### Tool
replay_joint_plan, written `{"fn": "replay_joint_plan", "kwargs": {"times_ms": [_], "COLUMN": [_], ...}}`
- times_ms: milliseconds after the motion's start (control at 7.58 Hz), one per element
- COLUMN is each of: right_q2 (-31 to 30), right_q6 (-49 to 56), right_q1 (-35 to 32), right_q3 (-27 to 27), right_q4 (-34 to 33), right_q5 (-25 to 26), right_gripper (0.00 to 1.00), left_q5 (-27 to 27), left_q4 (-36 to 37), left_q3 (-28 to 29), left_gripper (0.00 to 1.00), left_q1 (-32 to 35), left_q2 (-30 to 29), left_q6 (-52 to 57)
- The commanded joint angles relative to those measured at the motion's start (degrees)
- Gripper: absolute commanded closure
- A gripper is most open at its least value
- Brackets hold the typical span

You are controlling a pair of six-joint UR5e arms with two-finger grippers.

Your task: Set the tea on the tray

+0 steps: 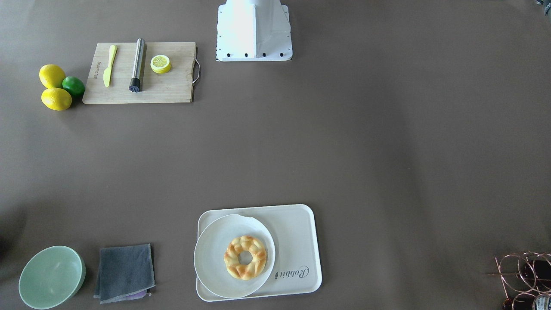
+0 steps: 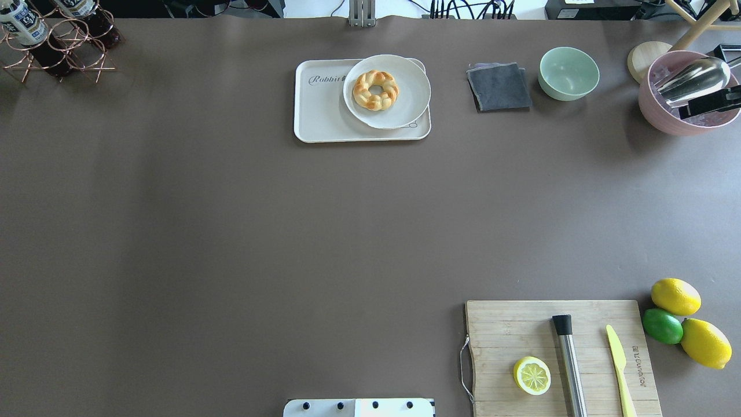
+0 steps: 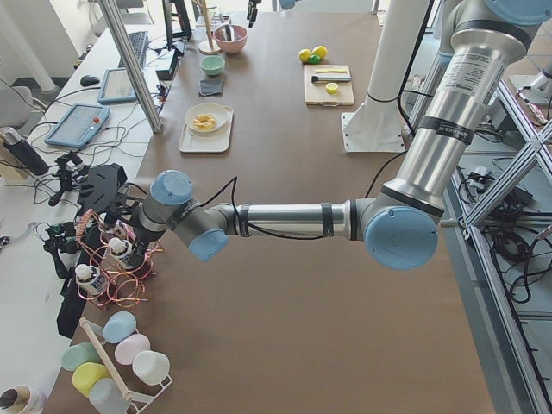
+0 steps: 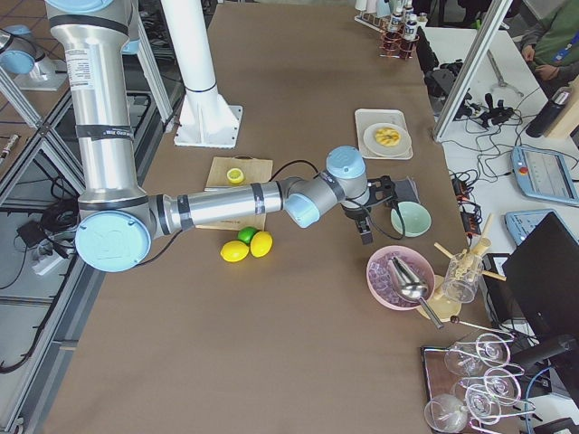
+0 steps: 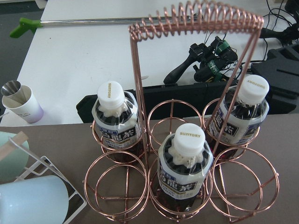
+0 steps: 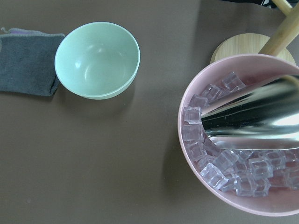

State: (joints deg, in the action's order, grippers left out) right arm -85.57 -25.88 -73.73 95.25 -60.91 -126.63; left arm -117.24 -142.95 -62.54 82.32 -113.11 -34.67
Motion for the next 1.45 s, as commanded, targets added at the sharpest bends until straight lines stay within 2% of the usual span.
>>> {"fn": "replay_joint_plan", "kwargs": {"times_ms": [0,792,1188,1320], "right_q2": [0.05,1.10,1.45,1.63], "right_q6": [-0.66,-1.98,-2.07,-2.07], "right_q1": [0.26,0.34,0.43,0.43], "right_q3": [0.20,0.46,0.46,0.46], "right_q4": [0.09,0.09,0.09,0.00], "right_q5": [0.24,0.51,0.51,0.60], "right_gripper": [0.00,0.00,0.00,0.00], "left_q5": [6.56,9.30,9.74,9.83], "left_q4": [-11.51,-14.11,-15.42,-15.42], "left_q3": [9.24,14.72,17.00,17.36], "left_gripper": [0.04,0.07,0.21,0.30], "left_q1": [-4.61,-4.36,-4.36,-4.36], "left_q2": [-4.21,-7.04,-7.47,-8.26], "left_q6": [-8.36,-9.71,-9.80,-9.89]}}
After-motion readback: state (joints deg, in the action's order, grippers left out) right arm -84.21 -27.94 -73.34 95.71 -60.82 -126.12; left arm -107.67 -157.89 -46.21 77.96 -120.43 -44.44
